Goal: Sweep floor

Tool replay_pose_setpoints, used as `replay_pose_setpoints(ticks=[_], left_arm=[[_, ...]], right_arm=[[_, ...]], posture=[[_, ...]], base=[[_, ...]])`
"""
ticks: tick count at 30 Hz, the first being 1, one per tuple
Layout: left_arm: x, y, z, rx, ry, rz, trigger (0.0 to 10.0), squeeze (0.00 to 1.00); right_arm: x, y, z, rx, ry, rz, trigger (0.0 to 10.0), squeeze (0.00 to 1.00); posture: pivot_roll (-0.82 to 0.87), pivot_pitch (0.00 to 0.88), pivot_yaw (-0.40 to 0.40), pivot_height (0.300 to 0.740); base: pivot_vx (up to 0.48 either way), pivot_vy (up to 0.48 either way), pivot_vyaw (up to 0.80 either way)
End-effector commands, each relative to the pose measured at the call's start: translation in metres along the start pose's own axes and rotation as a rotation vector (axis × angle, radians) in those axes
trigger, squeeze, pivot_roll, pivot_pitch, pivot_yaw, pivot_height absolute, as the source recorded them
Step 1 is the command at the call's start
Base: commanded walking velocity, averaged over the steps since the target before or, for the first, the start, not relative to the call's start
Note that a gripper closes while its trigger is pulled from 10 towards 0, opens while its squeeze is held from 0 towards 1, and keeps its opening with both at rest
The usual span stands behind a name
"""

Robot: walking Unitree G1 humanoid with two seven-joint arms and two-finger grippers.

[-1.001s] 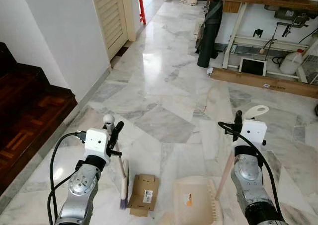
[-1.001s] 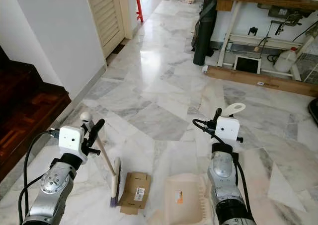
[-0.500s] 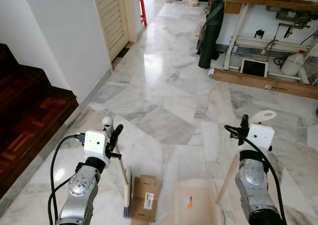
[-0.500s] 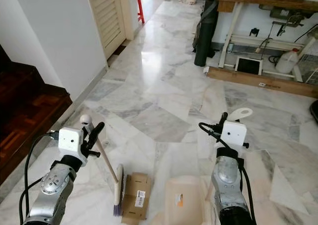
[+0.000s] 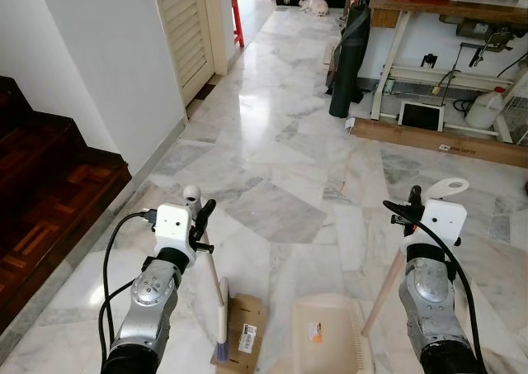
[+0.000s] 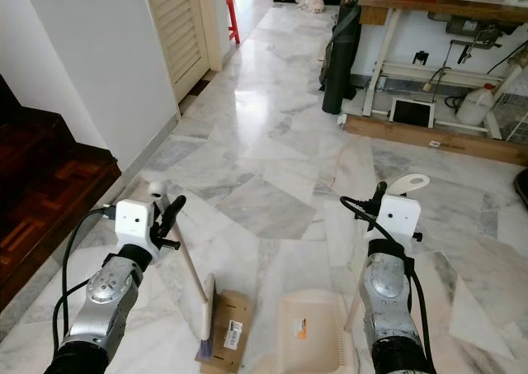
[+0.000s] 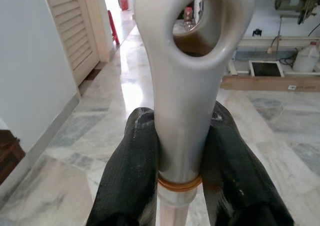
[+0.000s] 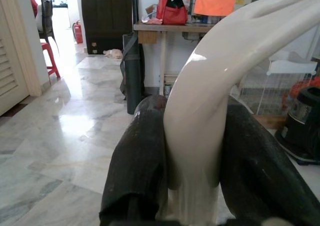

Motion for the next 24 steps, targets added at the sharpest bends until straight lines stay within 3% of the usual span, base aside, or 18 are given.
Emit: replay_pose_setpoints(ticks=[1, 10, 24], left_arm=[[-0.005, 0.008, -0.003, 0.044, 0.018, -0.012, 10.0, 0.00], [-0.009, 0.007, -0.002, 0.050, 0.043, -0.004, 10.0, 0.00], [-0.018, 0.011, 0.005, 0.060, 0.049, -0.034, 10.0, 0.00]], right_arm=[[0.001, 0.004, -0.002, 0.014, 0.011, -0.013, 10.0, 0.00], [-0.004, 0.004, 0.000, 0.011, 0.033, -0.024, 10.0, 0.00], [-0.016, 0.008, 0.006, 0.019, 0.059, -0.067, 10.0, 0.00]], posture=[[0.06, 0.000, -0.021, 0.740], [0.06, 0.000, -0.036, 0.740], [0.08, 0.000, -0.018, 0.740]], base=[[0.000, 0.000, 0.00], [0.000, 0.000, 0.00], [0.000, 0.295, 0.00]])
Point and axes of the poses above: a point about 5 cm out from each wrist's last joint towards the gripper, its own z axis pointing back from the gripper into the wrist, its own y axis along the axis of the wrist's last joint, x = y × z, the point moved 3 cm from there along -z, pointing out of the wrist towards the gripper, and after that the axes turned 13 degrees about z, right-handed, at the moved point
